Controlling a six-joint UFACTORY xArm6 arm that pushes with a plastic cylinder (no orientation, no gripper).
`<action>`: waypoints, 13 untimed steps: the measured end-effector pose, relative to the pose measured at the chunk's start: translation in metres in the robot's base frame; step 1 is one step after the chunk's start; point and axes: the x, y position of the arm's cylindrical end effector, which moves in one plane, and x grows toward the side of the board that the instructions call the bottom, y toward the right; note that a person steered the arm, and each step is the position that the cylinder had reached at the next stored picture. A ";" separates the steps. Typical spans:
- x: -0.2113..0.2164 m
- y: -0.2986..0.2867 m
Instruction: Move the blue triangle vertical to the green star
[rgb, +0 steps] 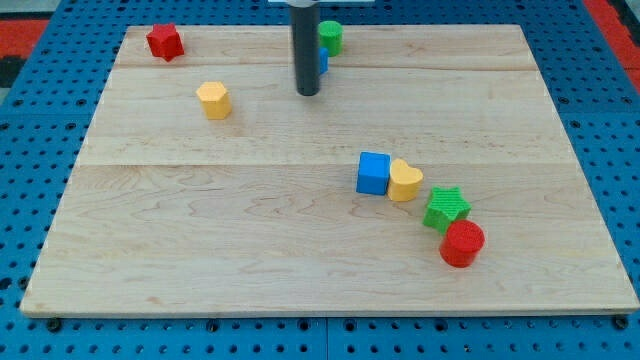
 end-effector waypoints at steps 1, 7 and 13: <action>0.043 0.017; 0.167 -0.007; -0.006 -0.049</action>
